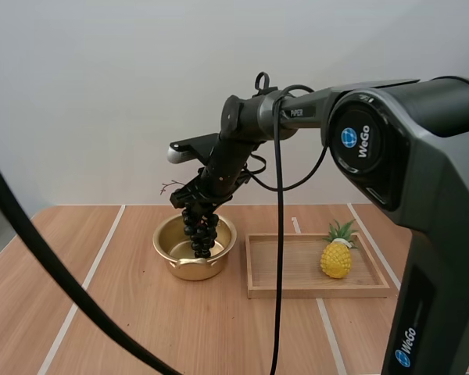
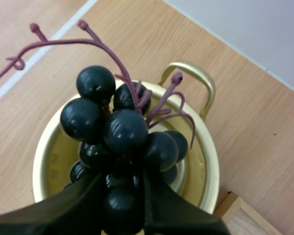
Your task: Open the pot, put the grape inside, and close it
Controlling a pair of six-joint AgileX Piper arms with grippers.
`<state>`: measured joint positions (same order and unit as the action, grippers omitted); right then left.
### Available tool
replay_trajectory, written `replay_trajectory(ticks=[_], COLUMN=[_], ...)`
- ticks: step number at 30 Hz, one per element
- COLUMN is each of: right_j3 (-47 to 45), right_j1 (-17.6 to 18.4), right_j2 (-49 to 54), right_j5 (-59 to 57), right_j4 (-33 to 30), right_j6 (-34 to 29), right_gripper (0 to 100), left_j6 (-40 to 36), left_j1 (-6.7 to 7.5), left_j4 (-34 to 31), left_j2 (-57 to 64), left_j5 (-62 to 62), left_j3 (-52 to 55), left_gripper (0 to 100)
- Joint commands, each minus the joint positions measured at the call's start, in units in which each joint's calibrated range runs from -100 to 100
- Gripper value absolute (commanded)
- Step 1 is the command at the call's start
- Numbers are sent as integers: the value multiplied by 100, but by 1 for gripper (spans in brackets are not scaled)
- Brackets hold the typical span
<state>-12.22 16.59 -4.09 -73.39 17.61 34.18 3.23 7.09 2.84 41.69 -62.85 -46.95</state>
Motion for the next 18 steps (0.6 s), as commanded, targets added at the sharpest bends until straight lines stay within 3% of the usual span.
replay_trajectory(ticks=[1, 18], right_j3=[-17, -17], right_j1=[6, 191], right_j2=[-83, -839], right_j5=[4, -168], right_j4=[-41, -263], right_j6=[84, 161], right_gripper=[0, 0], left_j6=[-15, 101], left_j1=[20, 20], left_j4=[-20, -31], left_j2=[-28, -40], left_j5=[202, 202], left_j3=[-9, -9], left_gripper=[0, 0])
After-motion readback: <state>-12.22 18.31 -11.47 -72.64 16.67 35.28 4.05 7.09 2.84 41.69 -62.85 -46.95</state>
